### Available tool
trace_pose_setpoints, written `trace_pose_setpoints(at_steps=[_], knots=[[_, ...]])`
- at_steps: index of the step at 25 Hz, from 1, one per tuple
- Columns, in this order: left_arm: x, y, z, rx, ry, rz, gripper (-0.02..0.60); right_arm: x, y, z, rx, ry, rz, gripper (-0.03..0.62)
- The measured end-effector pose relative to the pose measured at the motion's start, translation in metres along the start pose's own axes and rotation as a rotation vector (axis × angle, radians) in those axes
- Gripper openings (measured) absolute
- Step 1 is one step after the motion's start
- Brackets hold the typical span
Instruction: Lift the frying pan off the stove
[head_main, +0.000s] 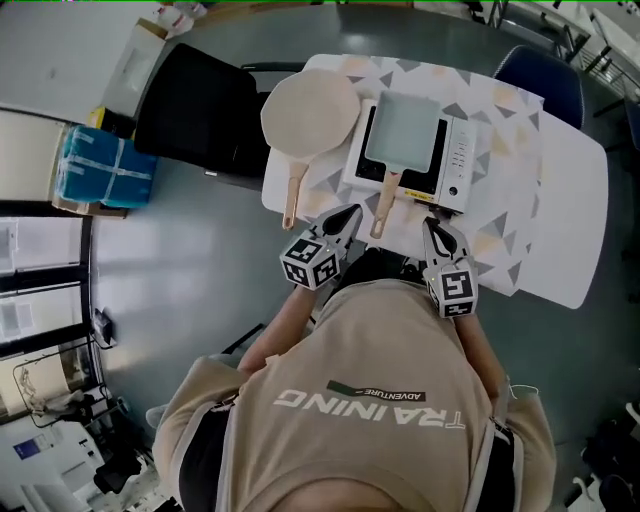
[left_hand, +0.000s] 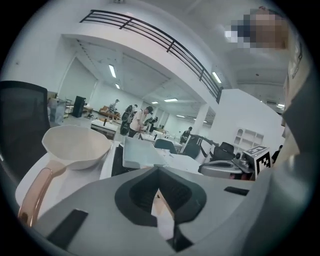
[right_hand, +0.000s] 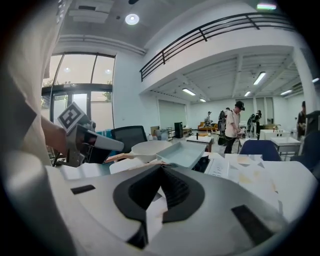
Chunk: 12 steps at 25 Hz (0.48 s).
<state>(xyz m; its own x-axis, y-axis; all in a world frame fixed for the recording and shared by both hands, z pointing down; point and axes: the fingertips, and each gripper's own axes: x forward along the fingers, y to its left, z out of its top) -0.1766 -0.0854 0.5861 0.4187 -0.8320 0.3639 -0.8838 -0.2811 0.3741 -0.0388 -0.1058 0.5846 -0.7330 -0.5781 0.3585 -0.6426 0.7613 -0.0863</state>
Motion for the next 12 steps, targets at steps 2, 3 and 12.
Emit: trace_pose_setpoints(at_steps=[2, 3, 12], knots=[[0.009, 0.004, 0.002, -0.021, 0.029, -0.048, 0.002, 0.002, -0.002, 0.009, 0.004, -0.009, -0.038, -0.002], [0.014, 0.007, 0.001, -0.06, 0.05, -0.074, 0.002, 0.003, -0.003, 0.014, 0.009, -0.013, -0.057, -0.002], [0.042, 0.031, -0.02, -0.392, 0.231, -0.241, 0.121, 0.01, -0.005, 0.026, 0.037, 0.011, -0.209, -0.002]])
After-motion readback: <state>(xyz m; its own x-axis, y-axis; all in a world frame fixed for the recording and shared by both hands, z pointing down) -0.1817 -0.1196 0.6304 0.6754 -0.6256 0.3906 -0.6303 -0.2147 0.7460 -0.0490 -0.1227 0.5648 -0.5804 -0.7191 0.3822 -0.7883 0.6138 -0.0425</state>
